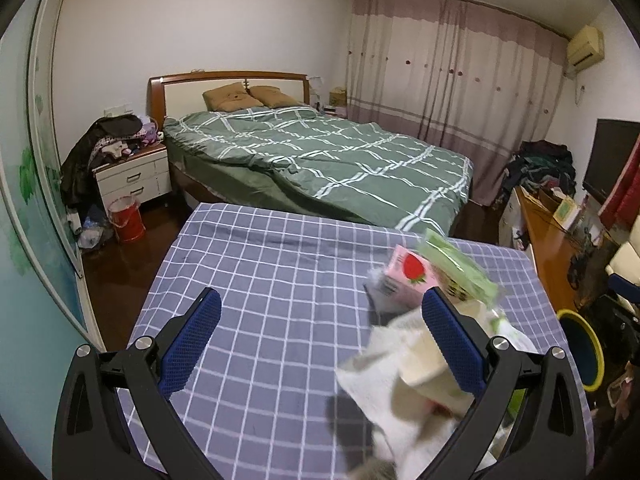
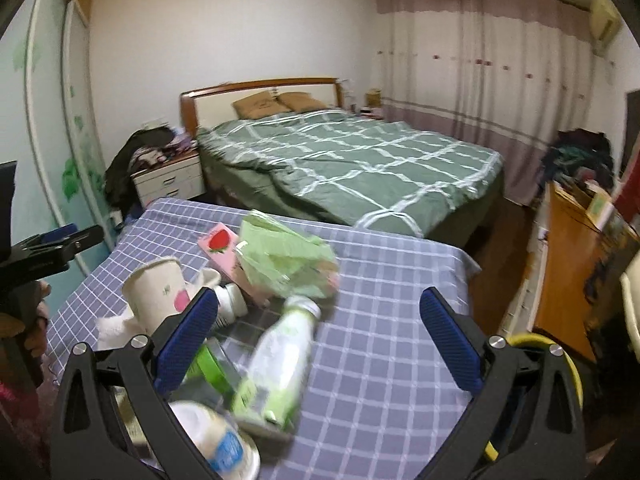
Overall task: Collect trash
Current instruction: 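Grasp the green plastic bag with the right gripper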
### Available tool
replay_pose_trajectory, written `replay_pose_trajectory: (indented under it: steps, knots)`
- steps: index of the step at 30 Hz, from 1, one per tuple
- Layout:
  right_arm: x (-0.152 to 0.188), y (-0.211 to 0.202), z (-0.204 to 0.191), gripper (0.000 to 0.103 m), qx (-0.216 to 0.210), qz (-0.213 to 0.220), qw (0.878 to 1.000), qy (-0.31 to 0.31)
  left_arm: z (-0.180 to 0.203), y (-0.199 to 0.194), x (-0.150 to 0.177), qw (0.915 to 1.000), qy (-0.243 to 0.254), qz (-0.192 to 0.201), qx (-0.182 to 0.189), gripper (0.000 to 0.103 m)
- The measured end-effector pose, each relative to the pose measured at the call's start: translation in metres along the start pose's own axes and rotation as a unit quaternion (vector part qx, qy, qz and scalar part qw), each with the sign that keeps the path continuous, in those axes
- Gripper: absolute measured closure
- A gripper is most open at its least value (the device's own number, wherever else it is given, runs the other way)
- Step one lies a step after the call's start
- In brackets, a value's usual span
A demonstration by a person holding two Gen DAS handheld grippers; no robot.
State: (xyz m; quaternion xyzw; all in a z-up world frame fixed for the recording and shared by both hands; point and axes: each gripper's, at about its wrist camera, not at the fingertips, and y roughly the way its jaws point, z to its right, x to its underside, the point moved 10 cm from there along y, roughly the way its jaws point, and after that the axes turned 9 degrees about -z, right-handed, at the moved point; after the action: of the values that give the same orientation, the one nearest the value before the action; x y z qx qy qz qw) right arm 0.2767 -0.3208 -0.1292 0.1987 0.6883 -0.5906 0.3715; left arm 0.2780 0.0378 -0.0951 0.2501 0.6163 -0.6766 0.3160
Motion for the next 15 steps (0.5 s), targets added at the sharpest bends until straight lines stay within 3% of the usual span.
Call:
replay_pose_trajectory:
  steps: [2,8,10,15]
  knots:
    - [-0.009,0.018,-0.01,0.028,-0.008,-0.012,1.0,-0.017,-0.007,0.008,0.002,1.0,-0.005,-0.004,-0.004,0.004]
    - [-0.018,0.078,-0.042,0.053,-0.053,-0.081,0.993,-0.065,-0.031,0.028,0.012,0.9993,-0.023,-0.025,-0.011,0.004]
    - [-0.019,0.093,-0.051,0.058,-0.056,-0.098,0.99,-0.083,-0.039,0.031,0.013,0.999,-0.035,-0.027,-0.01,0.004]
    - [-0.015,0.119,-0.059,0.059,-0.065,-0.131,0.985,-0.09,-0.043,0.032,0.016,0.9988,-0.04,-0.027,-0.008,0.004]
